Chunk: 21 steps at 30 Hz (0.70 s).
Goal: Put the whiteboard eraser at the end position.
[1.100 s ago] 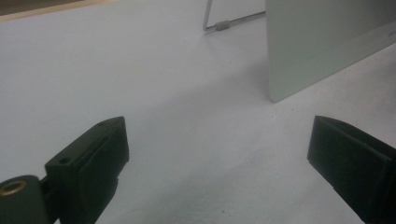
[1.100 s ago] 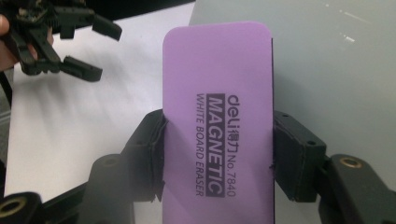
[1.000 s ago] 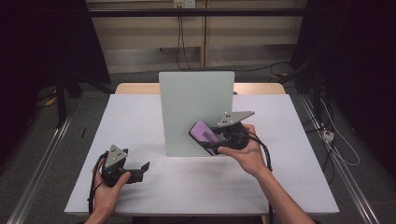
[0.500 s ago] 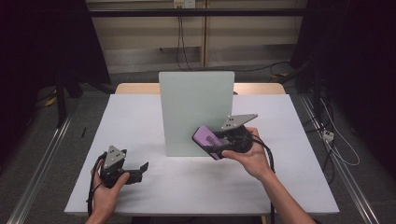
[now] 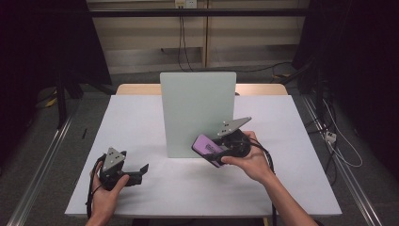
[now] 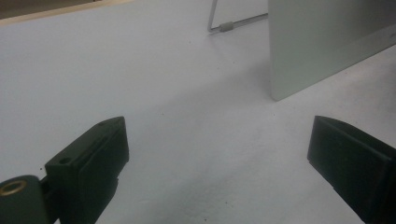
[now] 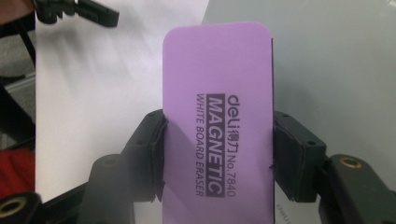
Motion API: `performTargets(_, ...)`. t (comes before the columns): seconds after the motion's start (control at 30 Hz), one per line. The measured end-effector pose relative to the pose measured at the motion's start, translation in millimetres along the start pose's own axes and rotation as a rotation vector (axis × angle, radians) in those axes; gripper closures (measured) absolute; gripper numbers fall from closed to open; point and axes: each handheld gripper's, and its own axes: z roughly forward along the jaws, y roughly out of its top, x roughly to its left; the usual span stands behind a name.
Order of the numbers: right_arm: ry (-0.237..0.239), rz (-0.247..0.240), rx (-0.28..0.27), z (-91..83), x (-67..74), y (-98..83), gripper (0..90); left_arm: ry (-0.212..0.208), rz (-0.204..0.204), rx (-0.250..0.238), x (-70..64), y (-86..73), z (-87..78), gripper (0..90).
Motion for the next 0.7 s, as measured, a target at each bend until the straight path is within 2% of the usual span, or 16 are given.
performTargets(0.3,0.055,-0.040,0.114,17.0,10.4,-1.4,42.0,-0.001,0.002,-0.001,0.2,0.1,0.0,5.4)
performTargets(0.47,0.088,-0.047,0.156,25.0,16.7,-6.5,41.9,0.001,0.003,0.001,0.3,-0.1,0.4,5.4)
performTargets(0.6,0.097,-0.030,0.199,34.2,13.9,-12.9,41.9,-0.004,0.004,0.000,-0.9,0.2,1.6,5.4)
performTargets(0.7,0.115,-0.041,0.221,39.3,13.3,-15.4,41.9,-0.007,0.006,0.003,-0.7,0.2,2.3,5.4)
